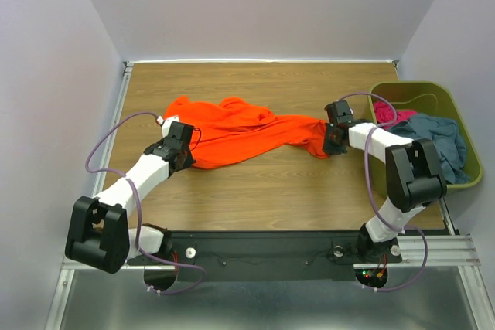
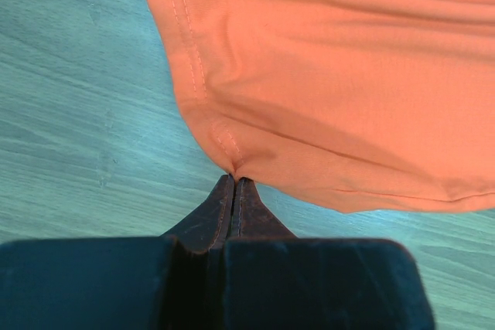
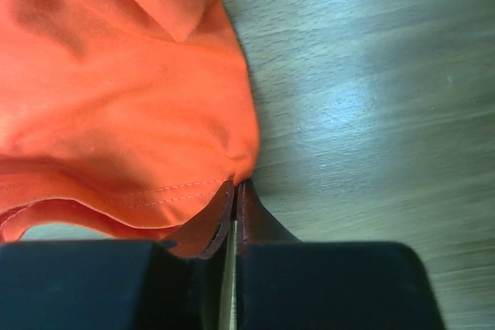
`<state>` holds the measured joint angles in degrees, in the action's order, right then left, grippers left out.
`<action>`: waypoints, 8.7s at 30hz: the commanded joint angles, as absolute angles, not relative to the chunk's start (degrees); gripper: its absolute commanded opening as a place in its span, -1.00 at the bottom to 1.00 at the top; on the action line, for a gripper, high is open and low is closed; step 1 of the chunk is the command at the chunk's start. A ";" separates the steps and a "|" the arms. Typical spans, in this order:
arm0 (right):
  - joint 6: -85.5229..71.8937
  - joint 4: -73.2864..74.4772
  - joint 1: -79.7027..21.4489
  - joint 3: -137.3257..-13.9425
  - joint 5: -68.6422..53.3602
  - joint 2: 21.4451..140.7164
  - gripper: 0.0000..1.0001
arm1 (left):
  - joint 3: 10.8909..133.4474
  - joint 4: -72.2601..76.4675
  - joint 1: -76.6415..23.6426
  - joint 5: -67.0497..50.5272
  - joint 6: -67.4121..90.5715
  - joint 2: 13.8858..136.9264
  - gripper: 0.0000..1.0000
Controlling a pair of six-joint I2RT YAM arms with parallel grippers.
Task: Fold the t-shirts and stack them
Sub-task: Flatten the tshirt out
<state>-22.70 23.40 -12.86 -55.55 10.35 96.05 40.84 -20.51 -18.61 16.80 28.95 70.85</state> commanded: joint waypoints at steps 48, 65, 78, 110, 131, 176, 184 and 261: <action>3.87 26.63 -13.10 -111.01 19.07 67.40 -0.99 | 91.86 -20.40 -11.60 5.09 5.28 55.01 -1.00; 1.32 16.88 -13.09 -103.71 14.41 97.37 -0.99 | 83.58 -7.91 -7.03 17.58 4.13 92.36 -1.00; -2.28 15.73 -13.01 -102.39 13.01 113.55 -0.99 | 82.88 -6.15 -5.19 17.23 6.33 103.09 -1.00; -10.28 10.37 -11.87 -133.96 14.06 138.97 0.30 | 98.44 1.49 1.93 5.98 18.98 120.06 0.70; -26.01 21.25 -11.87 -59.78 -2.02 87.57 -0.07 | 48.35 -9.93 -10.98 1.32 29.00 78.23 0.54; -27.42 26.54 -11.86 -56.35 6.60 84.64 0.43 | 41.13 -14.24 -6.15 18.80 29.71 75.76 0.65; -27.95 26.89 -11.86 -53.97 3.69 82.70 0.47 | 40.52 -13.62 -4.84 19.87 29.44 79.62 0.42; -25.49 37.72 -21.18 -71.49 2.38 95.29 -0.28 | 41.57 -10.72 -4.83 12.31 22.68 78.40 -0.90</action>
<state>-27.22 41.56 -21.41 -78.96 4.51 101.62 40.21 -11.35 -5.02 12.82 23.35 79.53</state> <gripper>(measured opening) 0.372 0.105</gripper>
